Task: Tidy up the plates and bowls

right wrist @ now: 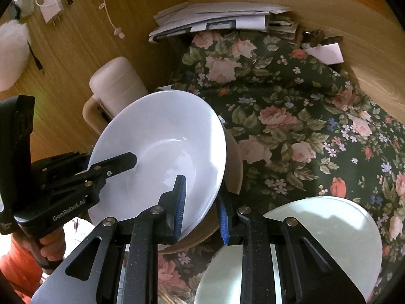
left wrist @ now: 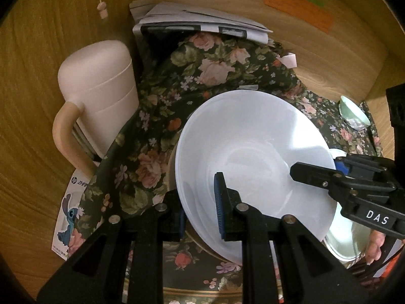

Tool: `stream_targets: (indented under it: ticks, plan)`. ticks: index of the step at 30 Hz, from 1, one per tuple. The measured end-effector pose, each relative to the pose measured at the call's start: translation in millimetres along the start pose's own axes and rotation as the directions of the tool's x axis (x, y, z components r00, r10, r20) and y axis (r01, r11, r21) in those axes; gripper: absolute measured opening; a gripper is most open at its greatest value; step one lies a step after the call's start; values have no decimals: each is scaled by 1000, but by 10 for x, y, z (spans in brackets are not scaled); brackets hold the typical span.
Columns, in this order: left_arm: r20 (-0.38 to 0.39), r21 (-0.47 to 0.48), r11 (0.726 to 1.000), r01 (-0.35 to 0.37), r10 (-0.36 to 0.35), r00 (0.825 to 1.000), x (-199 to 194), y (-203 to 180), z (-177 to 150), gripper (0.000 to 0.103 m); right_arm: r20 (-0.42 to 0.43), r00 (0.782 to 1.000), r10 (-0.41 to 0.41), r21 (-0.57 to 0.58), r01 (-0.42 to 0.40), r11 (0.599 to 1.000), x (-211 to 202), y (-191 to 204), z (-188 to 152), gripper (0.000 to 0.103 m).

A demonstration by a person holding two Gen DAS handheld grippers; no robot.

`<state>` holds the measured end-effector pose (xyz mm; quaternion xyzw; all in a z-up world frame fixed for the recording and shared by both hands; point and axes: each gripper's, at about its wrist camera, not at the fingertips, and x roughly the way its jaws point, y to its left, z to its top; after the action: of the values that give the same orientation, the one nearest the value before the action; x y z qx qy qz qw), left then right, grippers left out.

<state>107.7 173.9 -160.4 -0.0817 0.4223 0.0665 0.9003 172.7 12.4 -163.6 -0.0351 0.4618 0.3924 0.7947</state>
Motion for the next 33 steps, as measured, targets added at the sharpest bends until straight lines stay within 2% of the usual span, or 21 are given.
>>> stream_targets:
  ticks: [11, 23, 30, 33]
  plan:
    - [8, 20, 1000, -24, 24, 1000, 26, -9, -1, 19, -9, 999, -44, -68, 43, 997, -36, 54, 19, 24]
    - [1, 27, 999, -37, 37, 999, 67, -24, 17, 19, 17, 997, -72, -71, 73, 995, -142, 33, -11, 24]
    - [3, 18, 999, -36, 36, 999, 68, -27, 36, 19, 18, 998, -59, -47, 60, 997, -143, -53, -13, 24]
    - [11, 11, 1000, -21, 21, 1000, 45, -18, 52, 22, 29, 998, -60, -46, 61, 997, -162, -49, -22, 37]
